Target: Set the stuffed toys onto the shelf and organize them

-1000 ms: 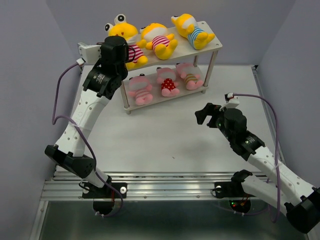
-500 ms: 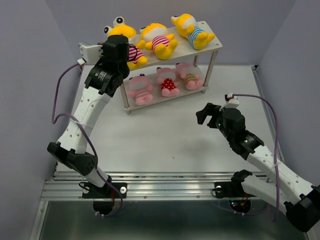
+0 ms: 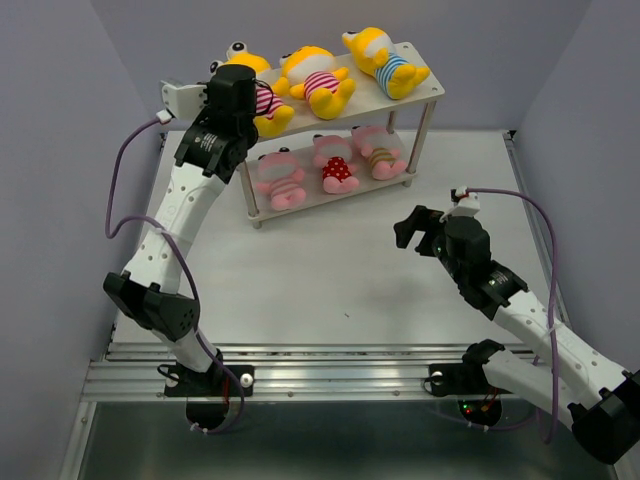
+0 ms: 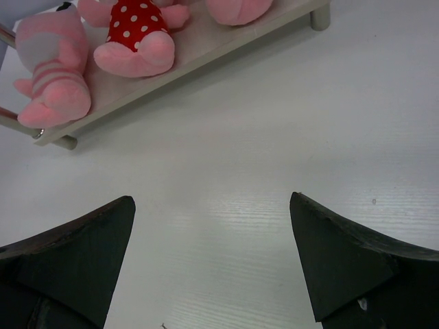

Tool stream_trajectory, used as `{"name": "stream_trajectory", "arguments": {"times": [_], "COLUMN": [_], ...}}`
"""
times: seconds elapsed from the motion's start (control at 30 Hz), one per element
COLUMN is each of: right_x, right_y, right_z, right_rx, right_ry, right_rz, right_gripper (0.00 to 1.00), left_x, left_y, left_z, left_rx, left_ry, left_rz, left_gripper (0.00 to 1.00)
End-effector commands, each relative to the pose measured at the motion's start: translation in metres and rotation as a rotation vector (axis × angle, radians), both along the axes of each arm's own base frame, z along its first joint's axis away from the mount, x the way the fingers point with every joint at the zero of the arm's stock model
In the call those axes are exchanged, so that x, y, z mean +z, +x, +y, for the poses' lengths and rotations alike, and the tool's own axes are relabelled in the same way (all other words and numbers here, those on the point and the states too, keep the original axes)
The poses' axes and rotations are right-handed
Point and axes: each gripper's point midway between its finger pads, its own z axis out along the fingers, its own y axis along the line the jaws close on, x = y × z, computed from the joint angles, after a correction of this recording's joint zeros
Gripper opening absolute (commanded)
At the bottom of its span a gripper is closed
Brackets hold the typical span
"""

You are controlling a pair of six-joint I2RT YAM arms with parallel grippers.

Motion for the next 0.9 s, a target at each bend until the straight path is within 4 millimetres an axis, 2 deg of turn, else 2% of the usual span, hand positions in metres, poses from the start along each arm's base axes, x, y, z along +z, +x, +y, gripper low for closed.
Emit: {"name": "stream_trajectory", "arguments": {"times": [0.0, 0.07, 0.17, 0.27, 0.37, 0.57, 0.63, 0.67, 0.87], "right_x": [0.024, 0.024, 0.022, 0.022, 0.021, 0.019, 0.019, 0.018, 0.017], "right_y": [0.003, 0.004, 0.004, 0.004, 0.004, 0.005, 0.005, 0.005, 0.006], "right_z": [-0.001, -0.002, -0.002, -0.003, -0.003, -0.002, -0.001, -0.001, 0.000], "right_rx": [-0.019, -0.022, -0.022, -0.026, -0.026, -0.023, -0.021, -0.021, -0.016], "right_ry": [0.018, 0.014, 0.009, 0.005, 0.004, 0.000, 0.000, -0.001, -0.005], "right_rz": [-0.053, -0.051, -0.050, -0.049, -0.047, -0.041, -0.043, -0.040, -0.036], "right_gripper": [1.00, 1.00, 1.00, 1.00, 1.00, 1.00, 1.00, 1.00, 1.00], "left_x": [0.014, 0.011, 0.008, 0.002, -0.004, 0.003, 0.004, 0.007, 0.011], "left_y": [0.002, 0.007, 0.013, 0.020, 0.024, 0.024, 0.024, 0.024, 0.023], "left_z": [0.004, 0.007, 0.006, 0.010, 0.009, 0.010, 0.011, 0.009, 0.007], "left_rx": [-0.005, -0.007, -0.036, -0.048, -0.061, -0.067, -0.070, -0.076, -0.096], "left_ry": [0.014, 0.031, 0.044, 0.055, 0.062, 0.084, 0.092, 0.092, 0.109], "left_rz": [-0.033, -0.029, -0.022, -0.009, 0.004, -0.012, -0.015, -0.025, -0.036], "left_gripper": [0.20, 0.21, 0.32, 0.34, 0.41, 0.44, 0.47, 0.52, 0.60]}}
